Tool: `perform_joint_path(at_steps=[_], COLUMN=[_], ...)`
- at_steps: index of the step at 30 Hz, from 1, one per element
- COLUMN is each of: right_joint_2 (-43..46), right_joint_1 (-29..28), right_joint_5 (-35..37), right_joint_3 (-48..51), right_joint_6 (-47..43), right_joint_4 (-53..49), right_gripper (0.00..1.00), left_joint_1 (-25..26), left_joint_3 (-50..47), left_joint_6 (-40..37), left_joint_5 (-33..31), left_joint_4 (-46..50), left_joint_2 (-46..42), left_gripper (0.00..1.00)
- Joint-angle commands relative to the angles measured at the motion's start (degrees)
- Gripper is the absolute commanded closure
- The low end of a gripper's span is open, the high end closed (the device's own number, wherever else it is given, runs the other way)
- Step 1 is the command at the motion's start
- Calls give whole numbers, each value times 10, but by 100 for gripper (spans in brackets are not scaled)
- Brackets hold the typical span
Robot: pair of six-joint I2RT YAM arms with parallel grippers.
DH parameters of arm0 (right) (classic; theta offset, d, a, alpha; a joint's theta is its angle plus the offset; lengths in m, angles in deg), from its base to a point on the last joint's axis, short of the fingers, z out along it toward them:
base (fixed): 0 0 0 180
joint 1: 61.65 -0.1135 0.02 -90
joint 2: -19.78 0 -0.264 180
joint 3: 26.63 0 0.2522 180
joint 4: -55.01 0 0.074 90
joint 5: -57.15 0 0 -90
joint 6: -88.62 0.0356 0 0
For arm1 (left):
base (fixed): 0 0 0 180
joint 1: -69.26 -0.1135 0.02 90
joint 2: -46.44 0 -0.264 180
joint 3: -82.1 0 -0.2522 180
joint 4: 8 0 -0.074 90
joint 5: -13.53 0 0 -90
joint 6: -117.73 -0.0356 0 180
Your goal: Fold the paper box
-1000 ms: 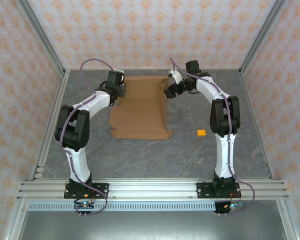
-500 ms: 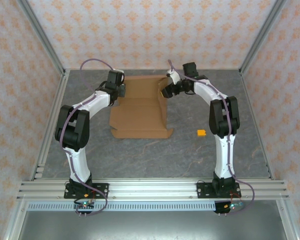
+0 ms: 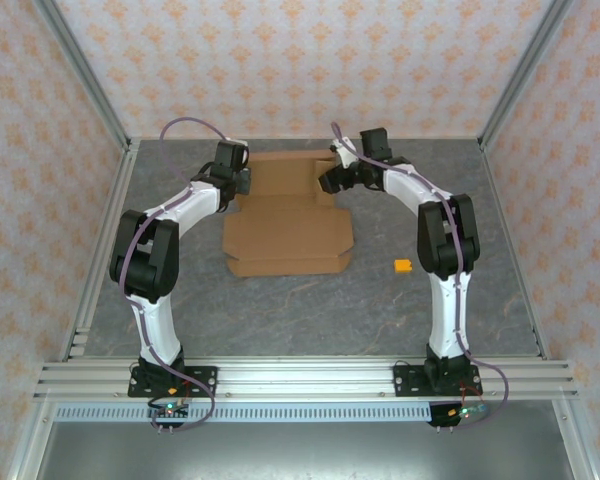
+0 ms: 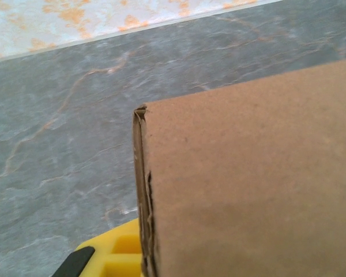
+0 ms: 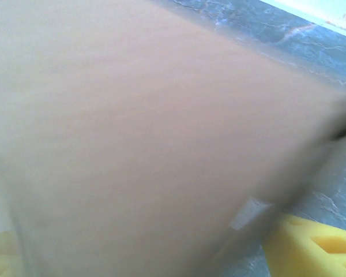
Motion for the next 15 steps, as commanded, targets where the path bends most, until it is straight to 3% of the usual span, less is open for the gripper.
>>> perform_joint_path(at_steps=[1,11,15], right_joint_2=[13,26,34], right_joint_1=[-21,-22,-14], right_joint_5=[7,30,1], right_joint_3=[14,29,33], right_joint_6=[21,6,-5], right_joint_4=[37,32,21], right_gripper=[24,29,22], left_joint_1=[19,19,19], left_joint_3=[12,13,12], left_joint_6=[-28,-26,-26], left_joint_5=[27,18,11], left_joint_4=[29,30,31], left_joint_2=[7,7,7], left_gripper=[100,100,100])
